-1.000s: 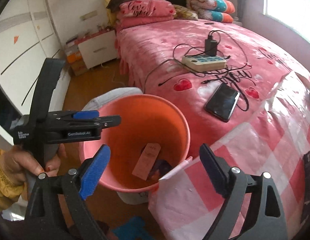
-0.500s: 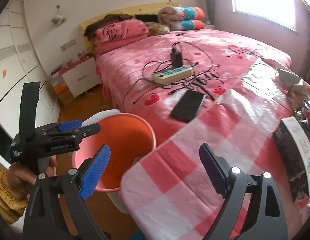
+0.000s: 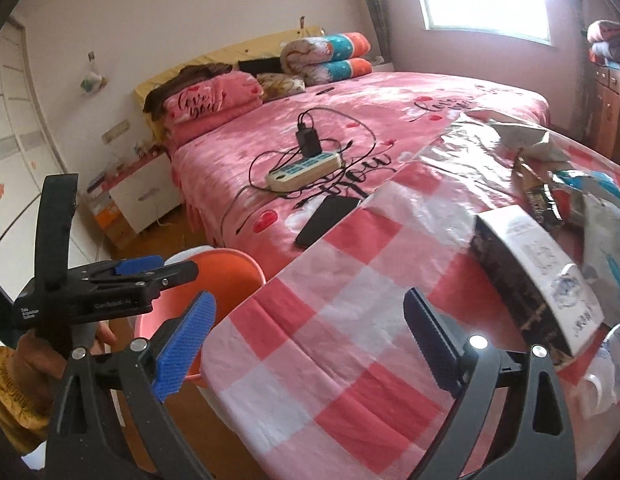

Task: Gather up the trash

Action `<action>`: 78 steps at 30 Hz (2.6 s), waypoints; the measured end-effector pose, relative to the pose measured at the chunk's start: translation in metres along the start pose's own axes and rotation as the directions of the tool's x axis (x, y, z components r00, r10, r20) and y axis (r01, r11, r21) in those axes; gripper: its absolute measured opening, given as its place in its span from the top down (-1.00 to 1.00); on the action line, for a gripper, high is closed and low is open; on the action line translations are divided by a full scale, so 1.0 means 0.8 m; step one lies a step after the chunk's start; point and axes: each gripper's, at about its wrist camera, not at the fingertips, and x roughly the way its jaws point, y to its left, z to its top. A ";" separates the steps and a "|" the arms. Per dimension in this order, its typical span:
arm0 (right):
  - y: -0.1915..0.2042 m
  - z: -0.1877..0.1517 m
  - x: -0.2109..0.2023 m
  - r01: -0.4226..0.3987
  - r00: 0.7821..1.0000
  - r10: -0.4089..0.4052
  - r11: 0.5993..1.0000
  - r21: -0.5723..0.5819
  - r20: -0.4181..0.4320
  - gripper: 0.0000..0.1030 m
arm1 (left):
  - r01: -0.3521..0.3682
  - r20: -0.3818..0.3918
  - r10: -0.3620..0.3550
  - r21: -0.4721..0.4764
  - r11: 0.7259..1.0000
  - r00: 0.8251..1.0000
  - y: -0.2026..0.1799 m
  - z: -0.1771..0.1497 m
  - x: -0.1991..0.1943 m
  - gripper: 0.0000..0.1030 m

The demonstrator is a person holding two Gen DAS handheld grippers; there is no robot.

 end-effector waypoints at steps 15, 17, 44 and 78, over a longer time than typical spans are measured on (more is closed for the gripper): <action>-0.151 0.000 -0.084 0.085 0.982 -0.126 0.961 0.263 0.144 -0.83 | 0.217 -0.053 -0.216 0.030 0.976 0.975 -0.152 0.095 0.014 -0.60; -0.179 -0.003 -0.094 0.111 0.976 -0.162 0.946 0.306 0.148 -0.82 | 0.249 -0.065 -0.247 0.029 0.968 0.967 -0.180 0.109 0.023 -0.60; -0.376 -0.027 -0.164 0.163 0.943 -0.300 0.793 0.587 0.143 -0.83 | 0.343 -0.168 -0.375 -0.191 0.920 0.912 -0.372 0.279 0.293 -0.60; -0.401 -0.053 -0.166 0.168 0.941 -0.314 0.753 0.637 0.123 -0.82 | 0.308 -0.256 -0.273 0.111 0.945 0.927 -0.449 0.261 0.291 0.49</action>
